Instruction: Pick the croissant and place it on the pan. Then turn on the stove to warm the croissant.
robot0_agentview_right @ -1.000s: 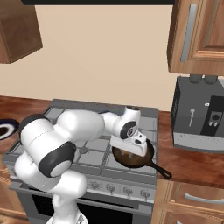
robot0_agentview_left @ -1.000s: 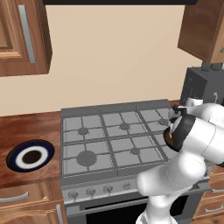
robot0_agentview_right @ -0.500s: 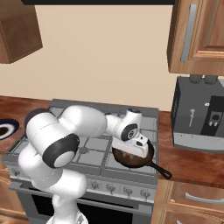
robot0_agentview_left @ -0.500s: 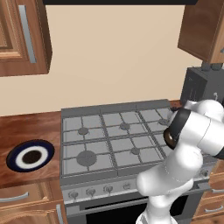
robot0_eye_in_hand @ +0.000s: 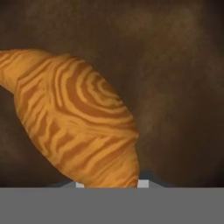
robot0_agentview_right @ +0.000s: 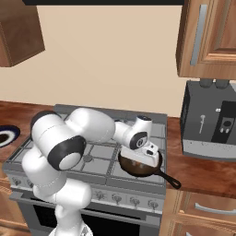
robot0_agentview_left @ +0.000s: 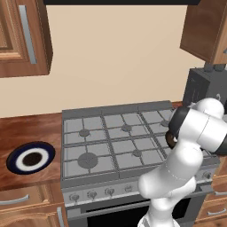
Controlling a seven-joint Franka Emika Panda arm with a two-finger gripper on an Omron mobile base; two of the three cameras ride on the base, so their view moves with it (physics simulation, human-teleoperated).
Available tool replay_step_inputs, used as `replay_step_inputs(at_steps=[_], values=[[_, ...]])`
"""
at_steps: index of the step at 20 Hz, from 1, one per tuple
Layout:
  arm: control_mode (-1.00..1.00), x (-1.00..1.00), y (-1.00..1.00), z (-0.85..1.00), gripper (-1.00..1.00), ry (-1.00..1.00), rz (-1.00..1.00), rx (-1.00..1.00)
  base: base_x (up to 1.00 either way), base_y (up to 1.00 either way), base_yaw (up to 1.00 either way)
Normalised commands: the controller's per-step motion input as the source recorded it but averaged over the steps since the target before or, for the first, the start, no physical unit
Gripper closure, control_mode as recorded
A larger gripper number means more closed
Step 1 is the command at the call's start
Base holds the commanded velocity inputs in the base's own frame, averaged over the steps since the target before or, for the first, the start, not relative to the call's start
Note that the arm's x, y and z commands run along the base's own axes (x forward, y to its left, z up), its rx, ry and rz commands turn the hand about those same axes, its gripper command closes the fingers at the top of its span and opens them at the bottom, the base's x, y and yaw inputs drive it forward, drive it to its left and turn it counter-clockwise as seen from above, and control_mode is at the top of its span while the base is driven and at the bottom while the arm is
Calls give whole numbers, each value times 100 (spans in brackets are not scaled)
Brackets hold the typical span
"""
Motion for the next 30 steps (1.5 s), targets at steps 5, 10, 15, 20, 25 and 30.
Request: replay_step_inputs(at_steps=[5, 10, 15, 20, 25, 30], values=[[-100, 5, -1, -17, 100, 0, 0, 0, 0, 0, 0], [-100, 8, 0, -20, 100, 0, 0, 0, 0, 0, 0], [-100, 14, 0, -25, 100, 0, -1, 0, 0, 0, 0], [-100, 22, 1, -25, 100, 0, -3, 0, 0, 0, 0], [-100, 19, 1, -22, 100, 0, -4, 0, 0, 0, 0], [-100, 12, 12, -27, -100, 0, -5, 0, 0, 0, 0]])
